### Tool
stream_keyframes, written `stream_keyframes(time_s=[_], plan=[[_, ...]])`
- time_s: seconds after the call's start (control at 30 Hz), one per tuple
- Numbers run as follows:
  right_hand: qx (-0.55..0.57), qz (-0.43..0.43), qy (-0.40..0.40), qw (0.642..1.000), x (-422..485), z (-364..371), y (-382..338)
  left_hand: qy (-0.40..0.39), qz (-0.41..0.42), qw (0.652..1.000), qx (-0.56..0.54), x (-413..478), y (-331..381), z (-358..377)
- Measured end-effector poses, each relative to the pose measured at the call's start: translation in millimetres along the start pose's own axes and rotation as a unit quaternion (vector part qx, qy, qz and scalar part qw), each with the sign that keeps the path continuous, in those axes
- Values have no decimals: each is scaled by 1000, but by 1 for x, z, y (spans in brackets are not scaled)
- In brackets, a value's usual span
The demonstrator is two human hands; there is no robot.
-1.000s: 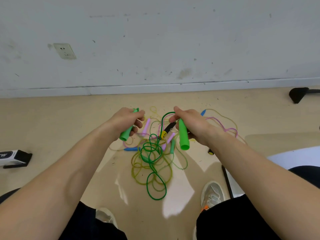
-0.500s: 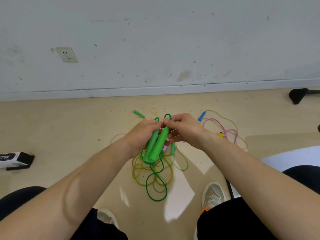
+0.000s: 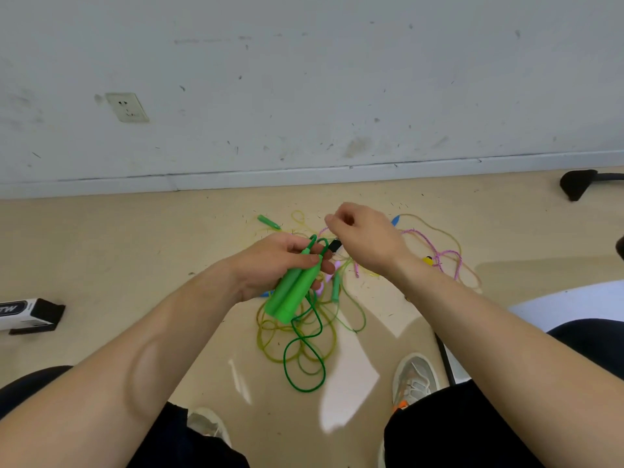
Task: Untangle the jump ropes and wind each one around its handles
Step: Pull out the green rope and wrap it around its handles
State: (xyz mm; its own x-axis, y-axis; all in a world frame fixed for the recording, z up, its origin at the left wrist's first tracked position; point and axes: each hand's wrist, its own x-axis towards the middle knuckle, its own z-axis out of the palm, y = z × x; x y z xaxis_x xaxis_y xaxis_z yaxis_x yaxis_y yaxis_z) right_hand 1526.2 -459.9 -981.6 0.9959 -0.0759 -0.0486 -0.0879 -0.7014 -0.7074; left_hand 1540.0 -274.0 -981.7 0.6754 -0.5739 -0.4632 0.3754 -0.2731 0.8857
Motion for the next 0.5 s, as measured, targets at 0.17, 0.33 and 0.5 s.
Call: stream_keyframes(time_s=[0.17,0.33,0.5], plan=[[184,-60,-166,967,1,12,10,-70,-26,997,-12,-2,0,-7],[125,-39,-240,962,4,14,25,-150,-31,988,29,-5,-6,-6],[182,13,-246,952,5,3,31,-157,-47,985,59,-9,-6,-19]])
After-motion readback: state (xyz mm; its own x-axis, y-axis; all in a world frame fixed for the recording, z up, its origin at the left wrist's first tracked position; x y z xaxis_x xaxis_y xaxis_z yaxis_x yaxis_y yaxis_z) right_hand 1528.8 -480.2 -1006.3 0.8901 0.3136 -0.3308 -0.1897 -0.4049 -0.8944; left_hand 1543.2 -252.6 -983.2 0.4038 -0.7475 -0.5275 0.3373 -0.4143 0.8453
